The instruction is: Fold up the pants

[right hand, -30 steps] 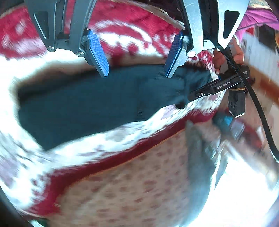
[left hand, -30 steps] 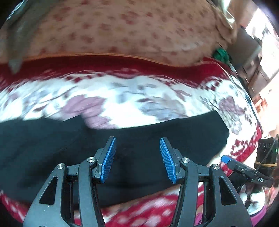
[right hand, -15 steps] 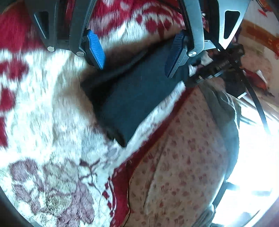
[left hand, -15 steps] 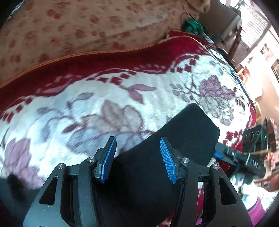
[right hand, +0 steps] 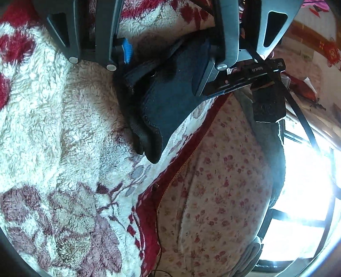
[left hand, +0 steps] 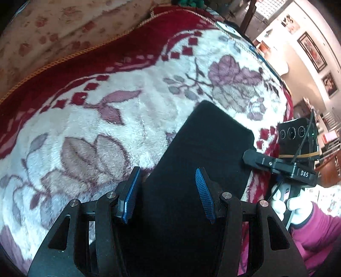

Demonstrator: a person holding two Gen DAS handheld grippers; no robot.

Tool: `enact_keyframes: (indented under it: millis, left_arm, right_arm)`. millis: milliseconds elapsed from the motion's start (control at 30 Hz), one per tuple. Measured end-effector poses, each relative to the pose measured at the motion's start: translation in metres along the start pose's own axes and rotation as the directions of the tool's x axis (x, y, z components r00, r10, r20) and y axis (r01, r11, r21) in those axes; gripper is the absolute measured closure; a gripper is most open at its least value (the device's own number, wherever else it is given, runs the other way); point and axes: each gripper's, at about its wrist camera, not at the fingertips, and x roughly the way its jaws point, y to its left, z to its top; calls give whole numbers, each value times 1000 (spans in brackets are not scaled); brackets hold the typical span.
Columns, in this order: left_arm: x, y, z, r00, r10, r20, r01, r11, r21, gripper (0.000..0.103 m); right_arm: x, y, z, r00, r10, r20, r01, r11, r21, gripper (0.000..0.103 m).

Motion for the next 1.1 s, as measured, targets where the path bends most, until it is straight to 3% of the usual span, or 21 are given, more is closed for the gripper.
enact_keyframes:
  millis: [100,333,467,533,633,833,867,933,967,1033,1100]
  left_arm:
    - [2,1,-2,999,-37,-8,37,999,15,39]
    - [7,-10,-7,1000,14,-13,-12,988,153,36]
    - [12,-12,1,997,12,-82,4,980,199,30]
    - [15,-10,10,992,-39,-117,59,984,171,20]
    - [22,-9,20,987,-105,-124,122,982,142,17]
    - [27,-20,21,986,-72,-150,104,969,223,17]
    - [28,-24,18,988,-55,-143,89,964,249,19]
    - [28,-30,12,994,11,-108,23,950,313,40]
    - [26,-29,11,995,12,-98,20,949,315,44]
    - [21,-19,12,997,12,-71,9,959,282,74]
    - [16,-10,13,997,-41,-64,55,968,243,88]
  right_arm:
    - [2,2,-1,1000,6,18,-5,1000,-14,56]
    - [2,0,-1,1000,15,8,-15,1000,-14,56]
    - [2,-2,3,999,38,4,-38,999,4,56]
    - [3,-2,6,999,46,0,-46,999,9,56]
    - [6,-2,9,998,65,1,-65,998,9,56]
    - [12,-17,12,986,169,0,-168,982,91,80]
    - [12,-19,12,983,181,2,-180,978,105,84]
    - [13,-24,12,978,206,9,-205,970,132,88]
    - [12,-25,12,976,219,12,-219,965,142,88]
    - [13,-26,12,965,260,14,-259,952,161,89]
    - [15,-24,12,955,296,13,-294,940,173,90]
